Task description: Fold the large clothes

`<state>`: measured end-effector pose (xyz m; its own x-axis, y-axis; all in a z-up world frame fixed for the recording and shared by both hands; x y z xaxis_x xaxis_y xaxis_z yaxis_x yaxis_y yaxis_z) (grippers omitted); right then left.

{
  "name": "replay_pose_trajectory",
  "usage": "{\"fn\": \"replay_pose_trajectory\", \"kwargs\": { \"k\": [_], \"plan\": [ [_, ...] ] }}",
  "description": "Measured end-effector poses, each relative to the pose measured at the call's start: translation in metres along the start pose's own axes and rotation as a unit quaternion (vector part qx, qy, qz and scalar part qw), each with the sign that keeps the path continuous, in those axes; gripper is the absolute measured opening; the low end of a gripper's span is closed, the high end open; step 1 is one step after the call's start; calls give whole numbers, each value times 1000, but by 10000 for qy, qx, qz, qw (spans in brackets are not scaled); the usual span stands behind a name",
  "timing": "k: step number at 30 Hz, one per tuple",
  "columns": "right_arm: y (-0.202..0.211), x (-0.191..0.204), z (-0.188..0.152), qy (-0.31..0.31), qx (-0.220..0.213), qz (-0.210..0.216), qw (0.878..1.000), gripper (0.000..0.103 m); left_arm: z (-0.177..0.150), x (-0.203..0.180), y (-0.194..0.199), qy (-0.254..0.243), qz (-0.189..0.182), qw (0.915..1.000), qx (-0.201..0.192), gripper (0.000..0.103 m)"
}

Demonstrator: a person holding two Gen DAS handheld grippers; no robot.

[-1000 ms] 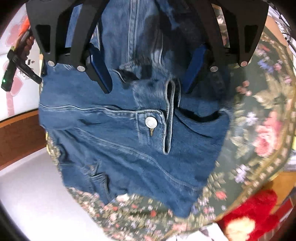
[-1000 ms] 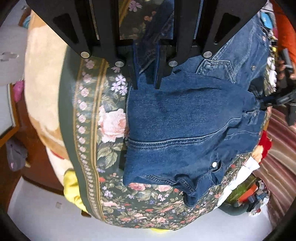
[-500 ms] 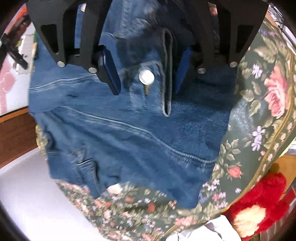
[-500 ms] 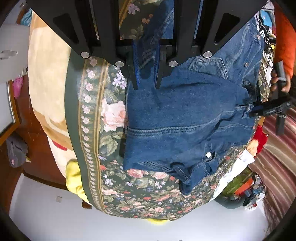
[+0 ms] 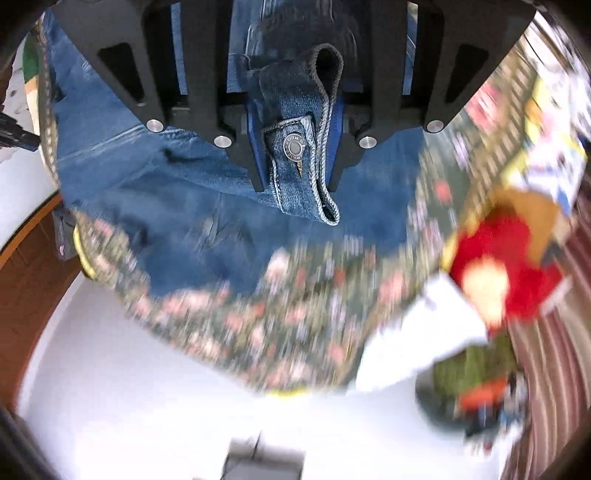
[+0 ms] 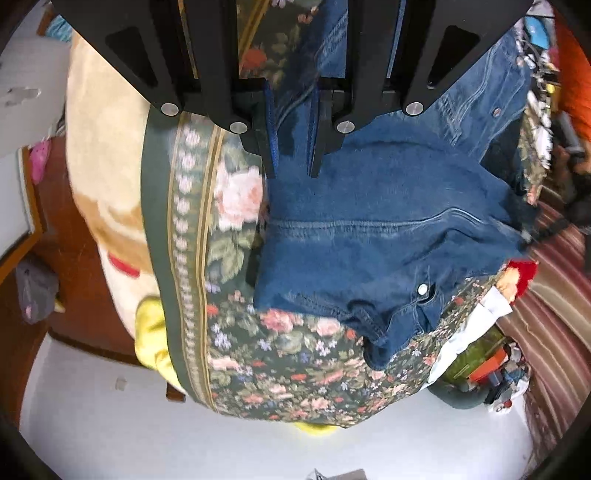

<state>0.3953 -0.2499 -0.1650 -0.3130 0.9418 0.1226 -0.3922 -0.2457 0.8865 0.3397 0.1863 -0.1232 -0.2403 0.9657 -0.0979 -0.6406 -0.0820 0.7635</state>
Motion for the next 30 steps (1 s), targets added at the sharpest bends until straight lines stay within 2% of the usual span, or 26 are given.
{"fn": "replay_pose_trajectory", "kwargs": {
  "k": [3,6,8,10,14,17,20,23,27,29,30],
  "plan": [
    [2,10,13,153,-298,-130,9994,11,31,-8,28,-160,45,9984,-532,30],
    [3,18,23,178,-637,-198,9976,11,50,-5,31,-267,68,9970,-717,30],
    [-4,22,29,208,-561,-158,9981,11,52,3,21,-256,164,9979,-568,30],
    [-19,26,34,191,-314,-134,9992,11,48,16,1,-114,137,9995,-248,30],
    [-60,27,34,218,216,-398,9987,11,22,41,-43,143,79,9992,365,31],
    [-71,26,30,252,209,-407,9986,11,-2,52,-80,224,-6,9954,930,31],
    [-69,28,28,282,184,-522,9981,11,-19,54,-110,204,-18,9912,1307,35],
    [-66,34,24,431,177,-851,9953,11,-32,59,-128,322,-58,9895,1411,40],
    [-69,36,18,629,150,-1527,9861,13,-36,50,-134,34,161,9908,1347,42],
    [-73,29,15,559,171,-1478,9873,18,-38,44,-136,-202,306,9903,1343,44],
    [-74,23,15,455,191,-1391,9890,23,-39,41,-136,-289,349,9900,1340,45]
  ]
}}
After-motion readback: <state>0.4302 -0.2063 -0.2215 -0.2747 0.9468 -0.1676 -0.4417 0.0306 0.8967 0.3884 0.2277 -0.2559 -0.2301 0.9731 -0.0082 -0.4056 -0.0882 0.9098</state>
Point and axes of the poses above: each gripper's, at about its wrist camera, not at the fingertips, and y roughly against the way its jaws point, x to its left, z to its top, the point moved 1 cm from there along -y, roughly the way its jaws point, and after that the axes turned 4 degrees about x, right-handed, at the moved point
